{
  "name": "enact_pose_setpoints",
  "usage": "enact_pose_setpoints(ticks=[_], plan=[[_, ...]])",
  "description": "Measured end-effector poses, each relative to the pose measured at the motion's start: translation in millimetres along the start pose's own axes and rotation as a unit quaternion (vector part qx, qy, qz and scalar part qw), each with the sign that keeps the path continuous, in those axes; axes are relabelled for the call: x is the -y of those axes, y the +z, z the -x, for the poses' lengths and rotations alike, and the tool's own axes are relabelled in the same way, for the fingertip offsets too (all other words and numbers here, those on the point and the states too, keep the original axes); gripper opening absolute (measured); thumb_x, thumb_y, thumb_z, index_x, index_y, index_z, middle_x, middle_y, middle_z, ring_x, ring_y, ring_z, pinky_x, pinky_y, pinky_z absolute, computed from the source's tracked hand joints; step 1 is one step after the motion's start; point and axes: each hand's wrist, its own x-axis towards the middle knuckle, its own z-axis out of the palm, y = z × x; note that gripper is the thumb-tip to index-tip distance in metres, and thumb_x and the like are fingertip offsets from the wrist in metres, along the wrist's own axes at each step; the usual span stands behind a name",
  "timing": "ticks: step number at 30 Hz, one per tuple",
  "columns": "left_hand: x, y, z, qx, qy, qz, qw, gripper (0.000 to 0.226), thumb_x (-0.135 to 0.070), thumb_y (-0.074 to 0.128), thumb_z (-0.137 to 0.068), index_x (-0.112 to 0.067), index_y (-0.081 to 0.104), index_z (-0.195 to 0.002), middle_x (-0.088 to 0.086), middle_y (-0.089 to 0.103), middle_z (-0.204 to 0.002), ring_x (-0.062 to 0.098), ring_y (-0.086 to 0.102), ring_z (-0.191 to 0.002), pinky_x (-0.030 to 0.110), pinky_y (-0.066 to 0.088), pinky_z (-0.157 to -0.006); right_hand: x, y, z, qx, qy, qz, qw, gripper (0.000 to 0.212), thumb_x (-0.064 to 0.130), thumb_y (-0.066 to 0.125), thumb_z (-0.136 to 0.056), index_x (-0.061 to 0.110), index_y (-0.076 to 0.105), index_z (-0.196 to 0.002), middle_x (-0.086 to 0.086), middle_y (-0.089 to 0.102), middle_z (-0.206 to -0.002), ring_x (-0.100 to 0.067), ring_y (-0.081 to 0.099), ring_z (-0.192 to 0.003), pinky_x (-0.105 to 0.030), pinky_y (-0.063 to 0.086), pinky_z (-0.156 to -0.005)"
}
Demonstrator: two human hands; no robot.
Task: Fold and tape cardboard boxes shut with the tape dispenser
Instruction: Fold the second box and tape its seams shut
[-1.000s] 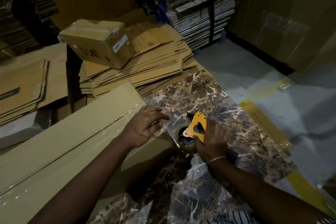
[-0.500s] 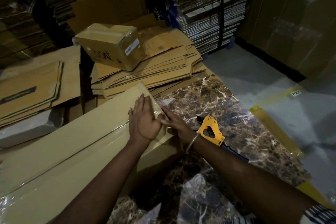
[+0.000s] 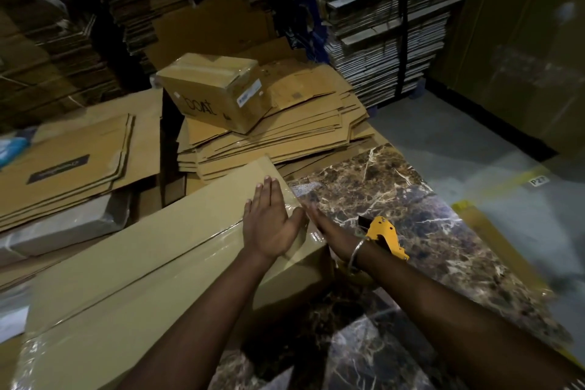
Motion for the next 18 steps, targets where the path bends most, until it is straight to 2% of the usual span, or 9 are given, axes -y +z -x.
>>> enact_pose_setpoints(ticks=[3, 5, 7, 9, 11, 14, 16, 17, 18], plan=[[0, -2, 2, -0.013, 0.003, 0.017, 1.000, 0.080, -0.057, 0.035, -0.097, -0.017, 0.007, -0.161, 0.001, 0.005, -0.168, 0.020, 0.006, -0.154, 0.042, 0.011, -0.123, 6, -5, -6, -0.049, 0.017, -0.051, 0.997, 0.073, 0.065, 0.020, -0.099, 0.023, 0.024, -0.158, 0.002, 0.026, -0.163, -0.020, 0.023, -0.151, -0.038, 0.022, -0.121], [0, -3, 3, -0.024, -0.004, 0.055, 0.998, 0.071, -0.051, 0.036, -0.100, -0.019, 0.015, -0.160, -0.001, 0.012, -0.167, 0.018, 0.010, -0.154, 0.039, 0.013, -0.122, 15, -5, -14, -0.103, -0.004, -0.041, 0.994, 0.077, 0.070, 0.024, -0.094, 0.026, 0.028, -0.157, 0.003, 0.029, -0.162, -0.019, 0.028, -0.148, -0.036, 0.024, -0.118], [-1, -8, 2, -0.032, -0.023, 0.131, 0.991, 0.068, -0.047, 0.037, -0.096, -0.021, 0.025, -0.158, -0.002, 0.022, -0.165, 0.016, 0.017, -0.152, 0.036, 0.017, -0.121, 31, -2, -24, -0.115, -0.029, -0.029, 0.992, 0.077, 0.069, 0.020, -0.094, 0.024, 0.032, -0.155, 0.004, 0.038, -0.156, -0.016, 0.036, -0.141, -0.032, 0.028, -0.111], [2, -13, -1, -0.042, -0.038, 0.189, 0.980, 0.062, -0.035, 0.050, -0.097, -0.020, 0.034, -0.155, -0.001, 0.033, -0.161, 0.017, 0.026, -0.149, 0.034, 0.024, -0.120, 46, 0, -35, -0.108, -0.017, -0.010, 0.994, 0.089, 0.077, 0.020, -0.087, 0.021, 0.039, -0.152, -0.007, 0.044, -0.154, -0.024, 0.042, -0.139, -0.036, 0.032, -0.109], [8, -15, -5, -0.049, -0.045, 0.213, 0.975, 0.059, -0.019, 0.061, -0.093, -0.019, 0.045, -0.149, 0.003, 0.047, -0.152, 0.021, 0.042, -0.140, 0.035, 0.036, -0.115, 58, 5, -42, -0.085, -0.005, -0.013, 0.996, 0.090, 0.081, 0.020, -0.088, 0.020, 0.044, -0.150, -0.005, 0.047, -0.149, -0.022, 0.045, -0.135, -0.041, 0.032, -0.114], [12, -24, -11, -0.063, -0.093, 0.323, 0.940, 0.050, -0.017, 0.057, -0.081, -0.021, 0.063, -0.131, 0.003, 0.066, -0.127, 0.024, 0.062, -0.111, 0.044, 0.055, -0.094, 55, 18, -48, -0.055, -0.001, -0.025, 0.998, 0.088, 0.084, 0.028, -0.088, 0.025, 0.039, -0.153, 0.006, 0.043, -0.149, -0.015, 0.040, -0.136, -0.037, 0.027, -0.118], [15, -32, -20, -0.087, -0.099, 0.337, 0.932, 0.039, -0.010, 0.057, -0.086, -0.017, 0.066, -0.123, 0.002, 0.068, -0.116, 0.015, 0.063, -0.092, 0.023, 0.057, -0.076, 48, 24, -52, -0.072, -0.024, -0.002, 0.997, 0.079, 0.072, 0.030, -0.096, 0.024, 0.024, -0.159, 0.003, 0.026, -0.164, -0.015, 0.024, -0.150, -0.037, 0.017, -0.124], [17, -35, -26, -0.098, -0.101, 0.325, 0.935, 0.035, -0.007, 0.055, -0.091, -0.015, 0.065, -0.124, 0.000, 0.066, -0.113, 0.009, 0.060, -0.086, 0.008, 0.049, -0.064, 46, 24, -53, -0.084, -0.032, 0.023, 0.996, 0.071, 0.063, 0.028, -0.101, 0.023, 0.019, -0.160, 0.002, 0.019, -0.166, -0.016, 0.017, -0.153, -0.035, 0.013, -0.124], [18, -40, -33, -0.108, -0.095, 0.309, 0.940, 0.034, -0.007, 0.053, -0.095, -0.013, 0.062, -0.128, -0.002, 0.063, -0.113, 0.008, 0.058, -0.085, 0.001, 0.042, -0.057, 45, 23, -52, -0.087, -0.039, 0.062, 0.994, 0.067, 0.058, 0.024, -0.104, 0.024, 0.016, -0.160, 0.002, 0.017, -0.167, -0.017, 0.015, -0.153, -0.033, 0.013, -0.123]])
